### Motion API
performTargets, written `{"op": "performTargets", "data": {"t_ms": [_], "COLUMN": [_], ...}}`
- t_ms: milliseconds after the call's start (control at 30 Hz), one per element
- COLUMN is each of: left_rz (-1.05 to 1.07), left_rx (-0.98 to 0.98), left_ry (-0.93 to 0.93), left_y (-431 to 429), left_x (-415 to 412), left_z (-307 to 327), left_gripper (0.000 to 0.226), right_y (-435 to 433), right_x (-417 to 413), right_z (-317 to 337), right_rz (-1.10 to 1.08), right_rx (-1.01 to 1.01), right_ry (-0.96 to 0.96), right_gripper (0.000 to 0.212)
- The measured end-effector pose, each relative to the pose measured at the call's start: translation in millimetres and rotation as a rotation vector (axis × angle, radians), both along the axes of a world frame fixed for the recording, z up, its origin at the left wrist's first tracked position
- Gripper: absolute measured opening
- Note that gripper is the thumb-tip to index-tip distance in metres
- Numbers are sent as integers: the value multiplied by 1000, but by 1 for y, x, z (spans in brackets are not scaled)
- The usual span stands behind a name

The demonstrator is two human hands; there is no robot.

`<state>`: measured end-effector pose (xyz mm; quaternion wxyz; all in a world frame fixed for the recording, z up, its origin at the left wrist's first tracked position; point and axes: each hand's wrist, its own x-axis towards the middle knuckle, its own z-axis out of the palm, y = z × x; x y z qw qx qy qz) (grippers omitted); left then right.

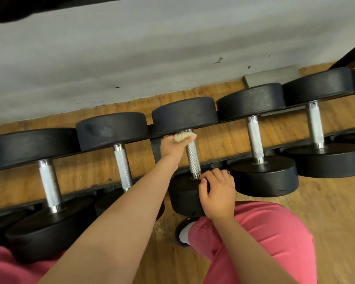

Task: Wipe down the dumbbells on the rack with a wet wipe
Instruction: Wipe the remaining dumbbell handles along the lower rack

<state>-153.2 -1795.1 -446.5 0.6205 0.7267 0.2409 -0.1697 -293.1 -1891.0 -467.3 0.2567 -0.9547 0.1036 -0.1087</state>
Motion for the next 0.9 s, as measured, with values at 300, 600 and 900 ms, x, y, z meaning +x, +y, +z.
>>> {"op": "performTargets", "data": {"t_ms": [300,600,900], "left_rz": [-15,-147,-15], "left_rx": [93,81,80], "left_ry": [-67,14,-146], "left_y": [4,10,18], "left_x": [-4,-12,-21], "left_z": [3,-2,1], "left_gripper": [15,42,26], "right_y": [-1,-1,-1], "right_x": [0,0,0], "right_z": [-2,-2,-2], "right_rz": [3,-1,-2], "right_rx": [-5,1,-9], "right_ry": [-7,-11,-4], "right_gripper": [26,27,27]}}
